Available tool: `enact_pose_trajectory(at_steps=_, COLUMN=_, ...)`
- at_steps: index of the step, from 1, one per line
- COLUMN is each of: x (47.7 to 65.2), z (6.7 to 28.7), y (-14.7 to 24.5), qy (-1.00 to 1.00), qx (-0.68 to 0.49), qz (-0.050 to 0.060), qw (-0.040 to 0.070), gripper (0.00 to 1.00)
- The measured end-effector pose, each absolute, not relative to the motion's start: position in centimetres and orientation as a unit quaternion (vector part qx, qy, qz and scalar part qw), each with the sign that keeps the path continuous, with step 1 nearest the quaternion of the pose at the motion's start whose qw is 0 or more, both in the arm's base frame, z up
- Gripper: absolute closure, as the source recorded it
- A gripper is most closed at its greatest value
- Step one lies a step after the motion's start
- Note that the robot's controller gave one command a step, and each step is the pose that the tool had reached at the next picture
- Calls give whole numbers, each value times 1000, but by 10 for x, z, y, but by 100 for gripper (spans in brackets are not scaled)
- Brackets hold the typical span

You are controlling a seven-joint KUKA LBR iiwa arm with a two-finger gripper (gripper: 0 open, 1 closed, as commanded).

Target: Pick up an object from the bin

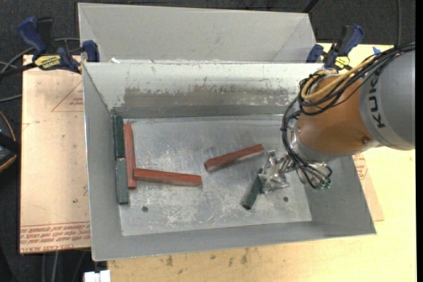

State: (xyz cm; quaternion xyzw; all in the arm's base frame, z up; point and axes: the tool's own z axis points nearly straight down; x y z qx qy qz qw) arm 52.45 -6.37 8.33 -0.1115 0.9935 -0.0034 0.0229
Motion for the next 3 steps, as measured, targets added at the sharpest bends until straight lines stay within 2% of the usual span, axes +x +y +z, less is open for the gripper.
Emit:
enact_pose_trajectory(at_steps=1, x=514, z=80, y=-67, qy=994, qx=-111, qz=-3, qw=1, gripper=0)
enact_pose_trajectory(at_steps=2, x=515, z=80, y=-67, qy=994, qx=-112, qz=-3, qw=4, gripper=0)
enact_pose_trajectory(at_steps=3, x=568, z=85, y=-20, qy=974, qx=-225, qz=-7, qw=22, gripper=100)
